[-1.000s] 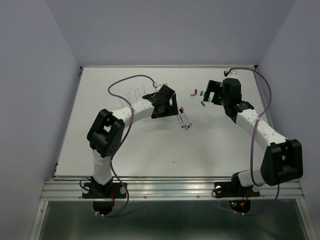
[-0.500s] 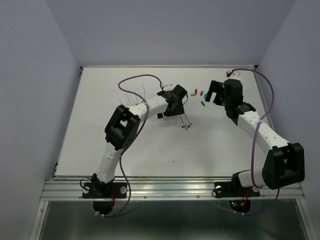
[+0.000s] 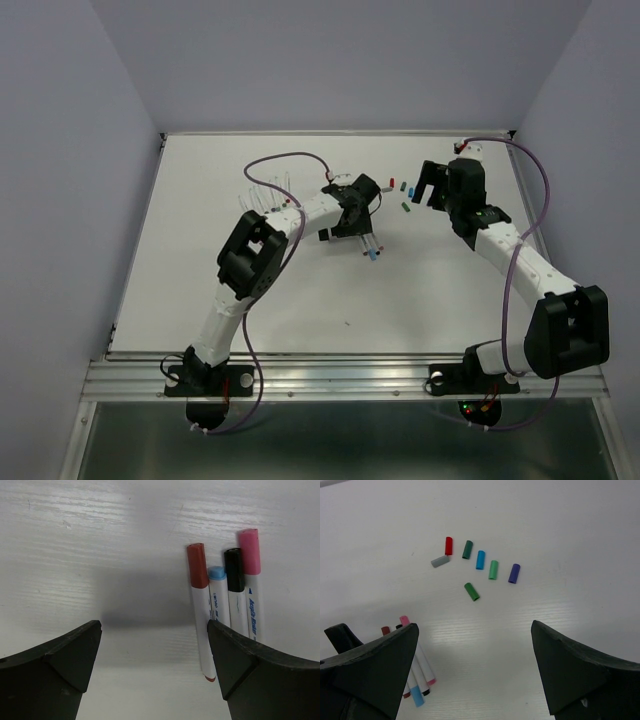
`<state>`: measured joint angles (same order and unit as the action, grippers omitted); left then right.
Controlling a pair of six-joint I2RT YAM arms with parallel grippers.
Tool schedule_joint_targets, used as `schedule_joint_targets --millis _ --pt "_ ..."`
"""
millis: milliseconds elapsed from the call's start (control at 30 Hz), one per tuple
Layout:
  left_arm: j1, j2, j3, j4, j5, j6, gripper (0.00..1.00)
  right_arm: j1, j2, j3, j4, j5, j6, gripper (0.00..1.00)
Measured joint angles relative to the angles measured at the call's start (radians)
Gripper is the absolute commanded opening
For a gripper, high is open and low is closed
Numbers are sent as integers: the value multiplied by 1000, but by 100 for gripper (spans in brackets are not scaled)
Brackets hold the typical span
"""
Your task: Open the pen caps
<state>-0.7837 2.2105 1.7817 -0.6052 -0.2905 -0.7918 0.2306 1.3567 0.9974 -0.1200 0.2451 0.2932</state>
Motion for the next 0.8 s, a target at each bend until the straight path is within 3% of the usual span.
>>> schedule_joint_targets --millis 433,500,733,800 --pt "-2 52 46 -63 -35 6 97 0 2 0 0 18 -2 100" --pt "-2 52 46 -67 -36 6 92 0 5 0 0 18 -2 100" --pt "-2 48 32 -45 -37 15 50 0 10 0 0 21 -2 100" --pt "-2 38 11 -26 -32 28 43 0 10 0 0 23 -2 100"
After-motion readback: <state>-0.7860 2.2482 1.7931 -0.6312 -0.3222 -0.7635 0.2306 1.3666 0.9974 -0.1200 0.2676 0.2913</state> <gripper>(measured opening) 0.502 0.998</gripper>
